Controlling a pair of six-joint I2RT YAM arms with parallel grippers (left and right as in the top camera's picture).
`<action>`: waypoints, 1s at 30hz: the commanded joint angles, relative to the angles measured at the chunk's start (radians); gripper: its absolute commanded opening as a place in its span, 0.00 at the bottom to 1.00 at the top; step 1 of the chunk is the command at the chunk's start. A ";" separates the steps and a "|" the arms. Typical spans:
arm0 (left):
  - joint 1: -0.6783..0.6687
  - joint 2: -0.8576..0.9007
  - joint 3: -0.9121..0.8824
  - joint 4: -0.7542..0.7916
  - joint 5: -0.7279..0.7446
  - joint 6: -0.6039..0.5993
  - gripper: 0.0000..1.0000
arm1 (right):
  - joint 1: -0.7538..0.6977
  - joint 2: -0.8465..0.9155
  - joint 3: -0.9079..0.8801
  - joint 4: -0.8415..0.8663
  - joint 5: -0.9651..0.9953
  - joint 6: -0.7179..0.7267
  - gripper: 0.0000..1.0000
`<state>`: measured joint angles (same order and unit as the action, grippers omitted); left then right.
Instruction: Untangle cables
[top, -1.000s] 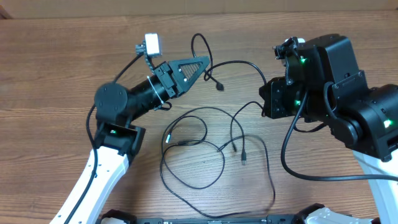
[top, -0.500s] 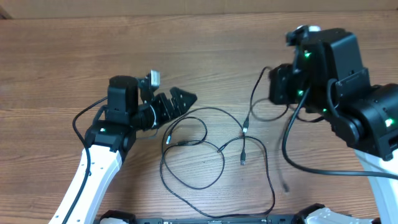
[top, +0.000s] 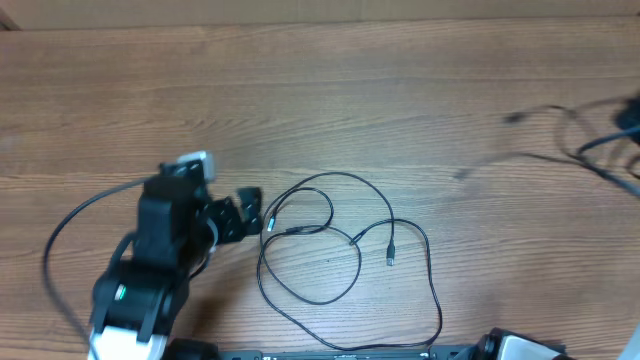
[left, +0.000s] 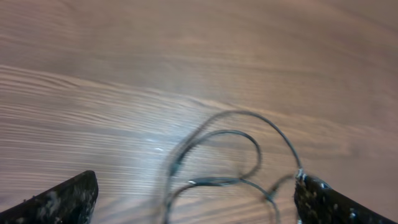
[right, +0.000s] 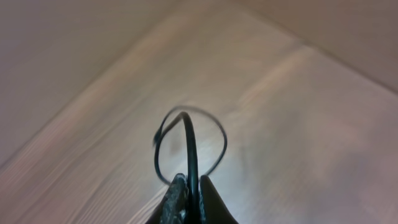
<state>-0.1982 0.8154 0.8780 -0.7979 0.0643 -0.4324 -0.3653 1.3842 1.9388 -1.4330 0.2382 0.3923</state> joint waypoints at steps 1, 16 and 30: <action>0.002 -0.114 0.017 -0.032 -0.211 0.045 1.00 | -0.183 -0.026 0.006 -0.006 -0.028 0.008 0.04; 0.002 -0.174 0.017 -0.085 -0.263 0.044 1.00 | -0.444 0.097 -0.041 -0.024 -0.126 0.054 0.04; 0.002 -0.173 0.017 -0.118 -0.262 0.044 1.00 | -0.541 0.183 -0.070 -0.032 -0.117 0.151 0.04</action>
<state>-0.1982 0.6437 0.8776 -0.9142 -0.1776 -0.4103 -0.8639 1.5757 1.8694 -1.4525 0.1123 0.5011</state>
